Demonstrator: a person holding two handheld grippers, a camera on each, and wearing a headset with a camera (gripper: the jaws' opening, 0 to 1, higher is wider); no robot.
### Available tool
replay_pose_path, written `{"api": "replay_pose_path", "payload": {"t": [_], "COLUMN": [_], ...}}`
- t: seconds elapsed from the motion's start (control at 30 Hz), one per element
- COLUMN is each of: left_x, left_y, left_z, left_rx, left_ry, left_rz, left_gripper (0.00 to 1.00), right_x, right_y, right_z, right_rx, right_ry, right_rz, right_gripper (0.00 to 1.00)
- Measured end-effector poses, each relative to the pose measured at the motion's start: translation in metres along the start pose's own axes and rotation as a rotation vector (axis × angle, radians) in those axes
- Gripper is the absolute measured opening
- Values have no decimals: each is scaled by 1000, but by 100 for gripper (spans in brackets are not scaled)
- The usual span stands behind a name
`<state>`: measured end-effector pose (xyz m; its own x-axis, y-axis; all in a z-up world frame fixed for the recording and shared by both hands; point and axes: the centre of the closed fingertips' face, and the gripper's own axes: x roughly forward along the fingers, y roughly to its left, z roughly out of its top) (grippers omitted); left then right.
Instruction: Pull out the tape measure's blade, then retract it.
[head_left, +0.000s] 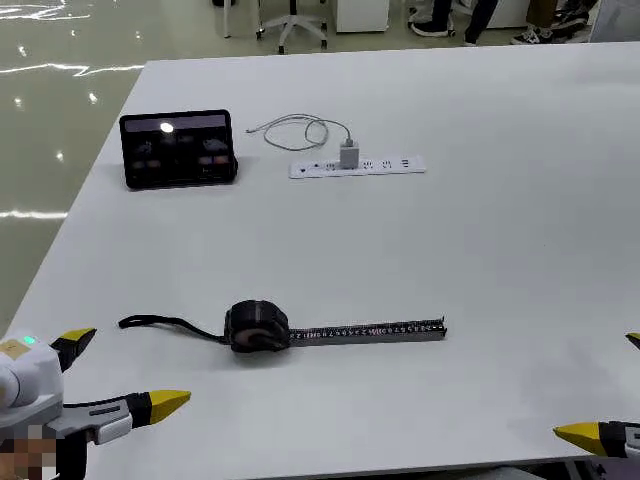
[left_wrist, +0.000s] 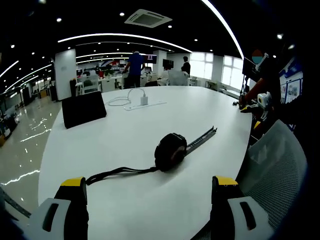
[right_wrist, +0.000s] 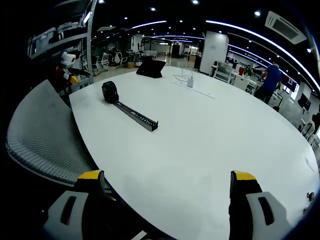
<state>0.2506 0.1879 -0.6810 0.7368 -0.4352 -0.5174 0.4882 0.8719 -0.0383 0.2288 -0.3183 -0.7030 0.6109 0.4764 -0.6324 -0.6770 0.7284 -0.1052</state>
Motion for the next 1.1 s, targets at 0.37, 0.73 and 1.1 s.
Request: {"api": "replay_pose_path", "payload": {"t": [0.37, 0.73, 1.1], "left_x": [24, 57, 80], "left_y": [-19, -37, -60], "left_z": [25, 36, 43], "left_rx": [15, -22, -95], "left_ry": [-1, 23, -37], "left_rz": [13, 53, 119], "left_gripper": [100, 100, 100], "right_x": [11, 22, 28], "right_y": [1, 8, 15], "right_z": [26, 32, 34], "right_rx": [-89, -137, -166], "right_ry": [8, 34, 48], "right_rz": [53, 111, 142], "right_gripper": [100, 100, 100]}}
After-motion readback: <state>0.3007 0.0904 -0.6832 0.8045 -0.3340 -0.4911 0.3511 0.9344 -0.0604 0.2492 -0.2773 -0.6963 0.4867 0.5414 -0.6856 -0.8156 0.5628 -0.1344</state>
